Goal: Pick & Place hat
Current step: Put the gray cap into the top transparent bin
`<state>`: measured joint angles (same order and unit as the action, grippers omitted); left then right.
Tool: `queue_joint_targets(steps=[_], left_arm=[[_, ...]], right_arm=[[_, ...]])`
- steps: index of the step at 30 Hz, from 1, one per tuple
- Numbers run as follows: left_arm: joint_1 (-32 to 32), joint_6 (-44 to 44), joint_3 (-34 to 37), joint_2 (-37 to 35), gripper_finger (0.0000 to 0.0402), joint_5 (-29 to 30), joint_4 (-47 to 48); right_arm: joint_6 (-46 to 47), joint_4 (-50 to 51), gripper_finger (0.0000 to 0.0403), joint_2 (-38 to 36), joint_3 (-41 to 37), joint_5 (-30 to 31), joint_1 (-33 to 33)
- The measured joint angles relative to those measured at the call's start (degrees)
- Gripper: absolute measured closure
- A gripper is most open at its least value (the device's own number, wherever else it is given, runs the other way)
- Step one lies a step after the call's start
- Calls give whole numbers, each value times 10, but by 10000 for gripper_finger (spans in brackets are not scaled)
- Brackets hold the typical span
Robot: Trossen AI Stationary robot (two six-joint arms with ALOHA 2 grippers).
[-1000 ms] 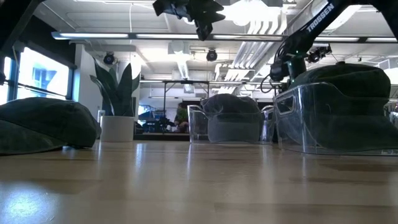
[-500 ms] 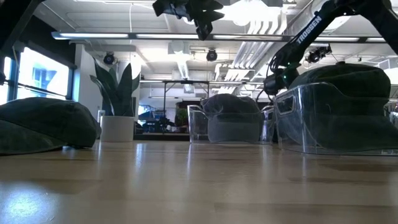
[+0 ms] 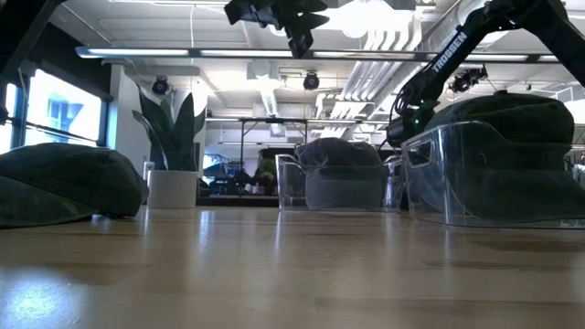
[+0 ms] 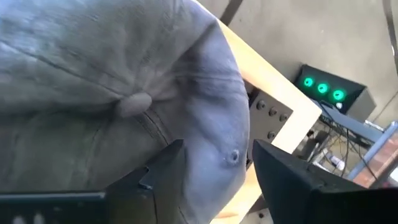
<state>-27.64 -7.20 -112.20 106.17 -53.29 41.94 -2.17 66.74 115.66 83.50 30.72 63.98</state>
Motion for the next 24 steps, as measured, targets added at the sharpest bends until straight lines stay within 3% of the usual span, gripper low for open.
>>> queue_joint_targets(steps=[4,10,16,21,24], left_arm=[[0,3,0,0,308,-2,1],[0,15,0,0,308,-3,2],[-1,15,0,0,308,-2,2],[-1,15,0,0,308,-2,-2],[-1,15,0,0,308,-1,-19]], right_arm=[[-12,-23,266,0,0,-16,5],[-19,-46,388,0,0,-28,9],[-27,-46,396,-17,0,-67,9],[-3,-47,399,-82,0,-115,9],[20,-53,400,-143,0,-113,5]])
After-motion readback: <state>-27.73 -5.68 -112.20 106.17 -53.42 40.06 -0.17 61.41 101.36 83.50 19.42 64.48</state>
